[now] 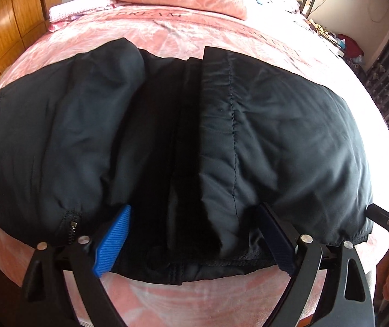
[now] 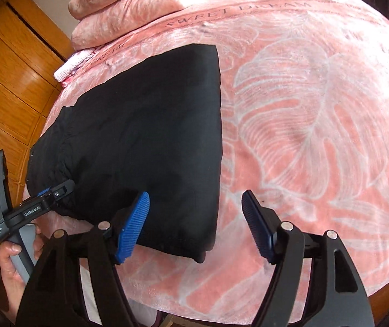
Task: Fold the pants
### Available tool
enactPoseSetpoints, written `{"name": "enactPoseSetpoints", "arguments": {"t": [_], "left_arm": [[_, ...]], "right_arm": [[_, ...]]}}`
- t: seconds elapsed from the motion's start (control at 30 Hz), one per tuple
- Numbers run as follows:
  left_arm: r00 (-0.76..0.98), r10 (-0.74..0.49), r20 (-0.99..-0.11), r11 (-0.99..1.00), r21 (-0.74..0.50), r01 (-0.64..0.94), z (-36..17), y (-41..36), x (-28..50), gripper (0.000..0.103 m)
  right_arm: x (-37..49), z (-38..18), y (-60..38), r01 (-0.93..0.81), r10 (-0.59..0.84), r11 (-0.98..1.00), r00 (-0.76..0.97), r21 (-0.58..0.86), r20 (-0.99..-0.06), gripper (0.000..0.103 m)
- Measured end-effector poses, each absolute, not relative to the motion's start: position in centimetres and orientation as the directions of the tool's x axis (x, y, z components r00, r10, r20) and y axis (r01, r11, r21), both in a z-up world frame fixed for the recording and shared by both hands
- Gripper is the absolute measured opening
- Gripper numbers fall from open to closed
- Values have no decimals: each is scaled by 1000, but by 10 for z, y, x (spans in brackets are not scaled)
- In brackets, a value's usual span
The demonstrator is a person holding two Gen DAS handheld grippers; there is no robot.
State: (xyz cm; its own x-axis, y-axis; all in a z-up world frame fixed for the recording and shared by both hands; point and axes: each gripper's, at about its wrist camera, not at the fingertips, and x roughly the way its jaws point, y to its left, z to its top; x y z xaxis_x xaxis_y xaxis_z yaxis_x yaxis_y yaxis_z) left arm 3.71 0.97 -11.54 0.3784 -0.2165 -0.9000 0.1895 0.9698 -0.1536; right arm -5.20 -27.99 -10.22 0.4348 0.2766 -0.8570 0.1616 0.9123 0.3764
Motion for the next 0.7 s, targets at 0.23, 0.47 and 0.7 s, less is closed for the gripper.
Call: {"name": "enactPoseSetpoints", "arguments": {"t": [0.23,0.47,0.7], "left_arm": [[385,-220,-896,972,-167,166,-111,11,36,94],[385,-197,-902,973,-130,191,-121,-2,39,100],[442,-263,-858,963,-204,177,-92,23,24,89]], "right_arm": [[-56,-99,-281,128,386,865,448,484,-807,17],[-50,-104,-278,147,310,908,394,392,-865,17],[-61,-82,-270,121,154,966,443,229,-883,36]]}}
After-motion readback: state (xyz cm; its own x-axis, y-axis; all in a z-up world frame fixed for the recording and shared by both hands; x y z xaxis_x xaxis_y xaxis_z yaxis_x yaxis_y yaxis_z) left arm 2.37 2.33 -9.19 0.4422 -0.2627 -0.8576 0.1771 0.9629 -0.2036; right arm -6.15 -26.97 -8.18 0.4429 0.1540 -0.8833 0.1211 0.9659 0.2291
